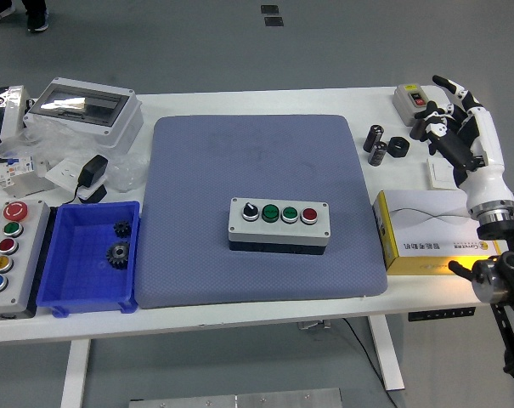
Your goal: Pick up the button,place it on the desk,press the button,press the button
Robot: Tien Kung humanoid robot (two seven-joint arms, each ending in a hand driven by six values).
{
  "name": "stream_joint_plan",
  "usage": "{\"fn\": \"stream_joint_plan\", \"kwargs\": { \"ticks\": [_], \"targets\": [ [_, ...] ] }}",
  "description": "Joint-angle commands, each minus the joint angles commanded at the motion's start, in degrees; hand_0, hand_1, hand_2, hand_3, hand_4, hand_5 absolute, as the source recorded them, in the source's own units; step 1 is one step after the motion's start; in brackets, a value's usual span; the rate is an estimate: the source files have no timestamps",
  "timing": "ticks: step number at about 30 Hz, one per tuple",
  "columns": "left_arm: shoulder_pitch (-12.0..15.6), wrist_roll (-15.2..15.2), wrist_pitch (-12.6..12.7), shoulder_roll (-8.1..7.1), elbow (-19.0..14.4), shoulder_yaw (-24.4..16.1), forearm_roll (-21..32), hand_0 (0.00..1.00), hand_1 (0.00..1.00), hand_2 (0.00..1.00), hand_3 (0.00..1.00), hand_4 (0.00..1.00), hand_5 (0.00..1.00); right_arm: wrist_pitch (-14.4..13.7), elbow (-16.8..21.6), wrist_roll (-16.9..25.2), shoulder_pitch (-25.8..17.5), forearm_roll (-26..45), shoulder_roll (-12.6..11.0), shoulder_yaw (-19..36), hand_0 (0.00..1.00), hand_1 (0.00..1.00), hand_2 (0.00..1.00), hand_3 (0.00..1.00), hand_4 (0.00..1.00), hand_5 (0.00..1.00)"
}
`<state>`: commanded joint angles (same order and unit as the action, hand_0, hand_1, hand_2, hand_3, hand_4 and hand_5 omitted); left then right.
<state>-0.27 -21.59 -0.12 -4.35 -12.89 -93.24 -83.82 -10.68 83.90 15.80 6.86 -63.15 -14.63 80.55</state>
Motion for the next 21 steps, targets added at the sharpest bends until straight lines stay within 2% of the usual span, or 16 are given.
{"fn": "stream_joint_plan", "kwargs": {
  "ticks": [1, 2, 7, 8, 13, 14, 19, 20, 21],
  "targets": [
    [0.1, 0.0, 0.1, 0.02, 0.0, 0.1, 0.2, 0.683, 0.643, 0.596, 0.616, 0.707, 0.309, 0.0, -0.2, 0.3, 0.1, 0.5, 0.0, -0.3, 0.193, 0.291, 0.448, 0.708, 0.502, 0.002],
    [0.1, -0.1, 0.1, 0.08, 0.0, 0.2, 0.4, 0.683, 0.642, 0.596, 0.615, 0.705, 0.311, 0.2, -0.4, 0.5, 0.2, 1.1, 0.1, -0.7, 0.483, 0.63, 0.664, 0.706, 0.469, 0.126],
    [0.3, -0.5, 0.2, 0.58, -0.2, 0.1, 0.4, 0.683, 0.642, 0.596, 0.615, 0.705, 0.311, 1.2, -1.2, 0.6, 1.5, 3.2, 0.4, -2.7, 0.483, 0.63, 0.664, 0.706, 0.469, 0.126],
    [0.3, -0.5, 0.2, 0.63, -0.2, 0.1, 0.4, 0.683, 0.642, 0.596, 0.616, 0.704, 0.31, 1.4, -1.4, 0.6, 1.7, 3.6, 0.4, -3.0, 0.743, 0.73, 0.746, 0.71, 0.622, 0.29],
    [0.4, -0.5, 0.3, 0.58, -0.2, 0.0, 0.4, 0.683, 0.642, 0.596, 0.616, 0.704, 0.31, 2.3, -2.1, 0.4, 2.5, 5.2, 0.3, -4.2, 0.743, 0.73, 0.746, 0.71, 0.622, 0.29],
    [0.5, -0.5, 0.3, 0.57, -0.2, 0.0, 0.4, 0.681, 0.641, 0.596, 0.617, 0.703, 0.31, 2.5, -2.2, 0.3, 2.6, 5.5, 0.3, -4.4, 0.753, 0.735, 0.748, 0.712, 0.651, 0.342],
    [0.7, -0.5, 0.3, 0.7, -0.2, 0.0, 0.3, 0.681, 0.641, 0.596, 0.617, 0.703, 0.31, 3.3, -2.6, 0.4, 2.9, 7.0, 0.1, -4.9, 0.753, 0.735, 0.748, 0.712, 0.651, 0.342],
    [0.7, -0.5, 0.3, 0.76, -0.2, -0.1, 0.2, 0.681, 0.64, 0.596, 0.618, 0.702, 0.308, 3.5, -2.7, 0.4, 3.0, 7.2, 0.1, -4.9, 0.76, 0.739, 0.754, 0.721, 0.689, 0.392],
    [0.9, -0.5, 0.3, 0.92, -0.2, -0.1, 0.2, 0.681, 0.64, 0.596, 0.618, 0.702, 0.308, 3.6, -2.6, 0.5, 3.1, 7.5, 0.0, -5.0, 0.76, 0.739, 0.754, 0.721, 0.689, 0.392]
  ]
}}
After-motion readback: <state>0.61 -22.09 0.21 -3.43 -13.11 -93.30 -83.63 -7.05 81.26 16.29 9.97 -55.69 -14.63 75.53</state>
